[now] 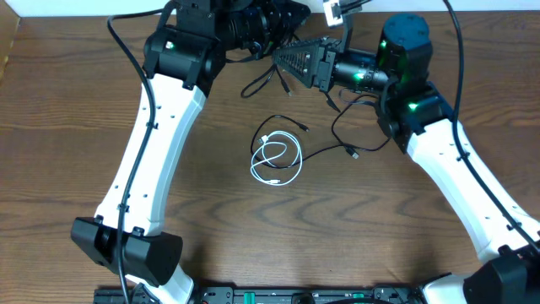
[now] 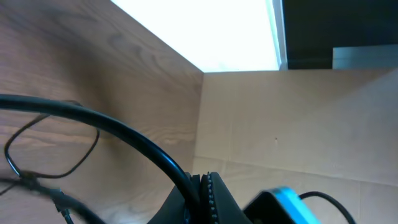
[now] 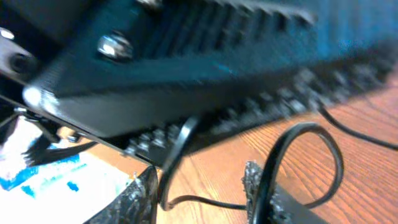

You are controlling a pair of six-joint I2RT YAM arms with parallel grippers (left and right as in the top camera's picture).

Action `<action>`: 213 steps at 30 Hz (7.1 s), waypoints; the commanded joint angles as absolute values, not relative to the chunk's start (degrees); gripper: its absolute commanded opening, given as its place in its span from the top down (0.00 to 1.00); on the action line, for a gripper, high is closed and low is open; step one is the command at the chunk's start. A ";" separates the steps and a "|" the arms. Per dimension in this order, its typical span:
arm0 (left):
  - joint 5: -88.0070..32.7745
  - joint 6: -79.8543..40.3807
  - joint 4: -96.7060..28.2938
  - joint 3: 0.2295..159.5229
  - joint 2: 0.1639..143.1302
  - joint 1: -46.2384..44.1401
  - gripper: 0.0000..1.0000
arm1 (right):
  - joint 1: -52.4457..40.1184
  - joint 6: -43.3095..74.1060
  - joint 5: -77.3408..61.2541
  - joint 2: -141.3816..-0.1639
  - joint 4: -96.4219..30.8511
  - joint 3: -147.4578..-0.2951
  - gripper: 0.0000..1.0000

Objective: Untangle cables

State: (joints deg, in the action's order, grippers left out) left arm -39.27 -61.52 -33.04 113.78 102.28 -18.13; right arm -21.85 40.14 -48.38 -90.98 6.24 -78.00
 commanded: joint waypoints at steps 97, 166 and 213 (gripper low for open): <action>-20.01 1.78 -67.99 114.45 96.25 -16.80 0.29 | 19.25 9.15 -28.25 -100.64 -48.66 -103.50 0.01; 13.39 1.76 -43.55 84.77 83.24 -31.51 0.93 | 4.64 6.55 -22.63 -100.62 -63.44 -98.74 0.01; -41.45 -39.22 -23.57 90.78 72.66 -11.79 0.93 | -23.57 -34.37 -56.53 -100.66 -40.99 -98.72 0.01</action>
State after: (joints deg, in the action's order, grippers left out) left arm -37.85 -34.81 -24.21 89.71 72.66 -12.25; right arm -22.39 -33.30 -60.34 -100.86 -41.25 -98.67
